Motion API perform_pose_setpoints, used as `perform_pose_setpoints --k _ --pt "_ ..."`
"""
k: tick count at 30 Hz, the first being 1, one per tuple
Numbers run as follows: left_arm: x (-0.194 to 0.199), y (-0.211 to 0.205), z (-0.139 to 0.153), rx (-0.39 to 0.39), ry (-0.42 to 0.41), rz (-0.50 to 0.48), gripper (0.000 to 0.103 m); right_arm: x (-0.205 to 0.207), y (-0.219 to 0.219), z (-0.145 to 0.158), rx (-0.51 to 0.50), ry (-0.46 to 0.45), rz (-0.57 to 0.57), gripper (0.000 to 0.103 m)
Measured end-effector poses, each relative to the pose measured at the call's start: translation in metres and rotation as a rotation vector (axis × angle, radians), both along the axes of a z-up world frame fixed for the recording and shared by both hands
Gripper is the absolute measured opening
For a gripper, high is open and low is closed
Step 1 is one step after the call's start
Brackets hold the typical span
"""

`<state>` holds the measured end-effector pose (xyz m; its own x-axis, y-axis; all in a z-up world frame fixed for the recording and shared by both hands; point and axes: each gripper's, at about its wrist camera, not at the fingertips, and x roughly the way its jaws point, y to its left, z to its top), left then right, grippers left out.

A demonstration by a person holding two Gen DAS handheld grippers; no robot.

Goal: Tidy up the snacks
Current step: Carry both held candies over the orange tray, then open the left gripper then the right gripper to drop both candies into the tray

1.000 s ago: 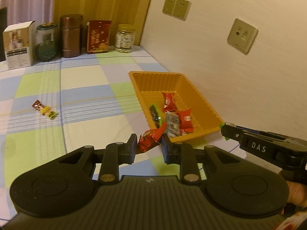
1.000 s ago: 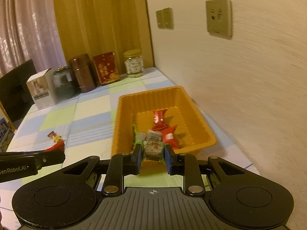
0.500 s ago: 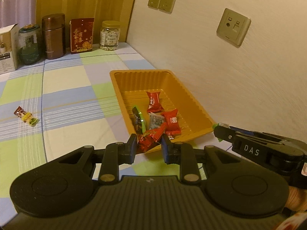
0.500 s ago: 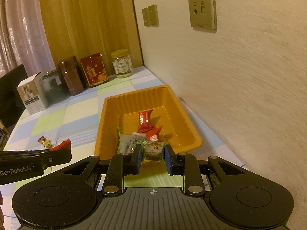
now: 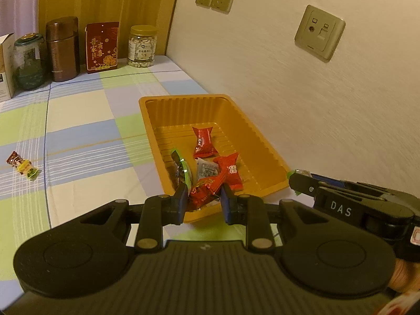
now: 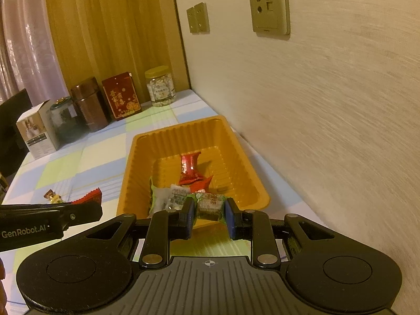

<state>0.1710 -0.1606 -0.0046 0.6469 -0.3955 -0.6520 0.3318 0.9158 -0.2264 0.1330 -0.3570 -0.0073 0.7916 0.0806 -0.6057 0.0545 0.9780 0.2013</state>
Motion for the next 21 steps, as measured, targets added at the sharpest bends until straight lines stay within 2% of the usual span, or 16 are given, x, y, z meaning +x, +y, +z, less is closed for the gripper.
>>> perform_pose_setpoints --k 21 --pt "0.087 -0.033 -0.026 0.025 0.026 -0.003 0.025 0.088 -0.023 -0.014 0.005 0.024 0.04 0.025"
